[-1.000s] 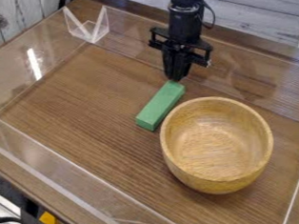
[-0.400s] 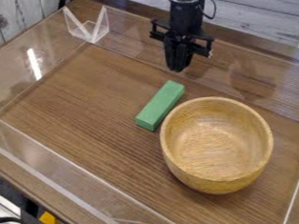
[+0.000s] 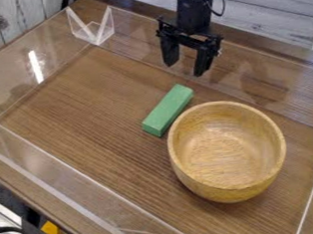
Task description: Remove the green block from inside the brown bowl and put it on the table
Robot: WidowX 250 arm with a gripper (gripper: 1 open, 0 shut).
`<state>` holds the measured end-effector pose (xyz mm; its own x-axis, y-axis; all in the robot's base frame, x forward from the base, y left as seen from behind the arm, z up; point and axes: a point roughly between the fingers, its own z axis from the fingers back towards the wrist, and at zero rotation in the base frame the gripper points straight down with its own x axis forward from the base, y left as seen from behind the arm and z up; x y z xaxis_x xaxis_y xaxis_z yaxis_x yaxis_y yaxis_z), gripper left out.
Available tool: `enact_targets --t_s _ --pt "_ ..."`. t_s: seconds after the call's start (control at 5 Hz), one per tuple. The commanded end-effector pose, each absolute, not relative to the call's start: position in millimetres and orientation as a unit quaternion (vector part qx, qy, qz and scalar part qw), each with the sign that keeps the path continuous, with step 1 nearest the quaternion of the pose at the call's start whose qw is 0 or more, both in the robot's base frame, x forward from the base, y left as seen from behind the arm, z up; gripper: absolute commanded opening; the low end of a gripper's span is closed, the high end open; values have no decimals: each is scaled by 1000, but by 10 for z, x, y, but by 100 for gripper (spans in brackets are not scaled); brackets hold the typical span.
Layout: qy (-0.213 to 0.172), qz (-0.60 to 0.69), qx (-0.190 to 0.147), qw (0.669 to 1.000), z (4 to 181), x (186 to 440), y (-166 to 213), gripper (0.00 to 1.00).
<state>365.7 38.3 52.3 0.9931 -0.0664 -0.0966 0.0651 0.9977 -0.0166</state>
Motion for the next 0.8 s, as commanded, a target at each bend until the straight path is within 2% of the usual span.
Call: enact_targets --t_s 0.0,0.6 --pt "21 -26 -3 999 697 3697 448 100" --pt "26 -20 -2 999 646 3609 496 100"
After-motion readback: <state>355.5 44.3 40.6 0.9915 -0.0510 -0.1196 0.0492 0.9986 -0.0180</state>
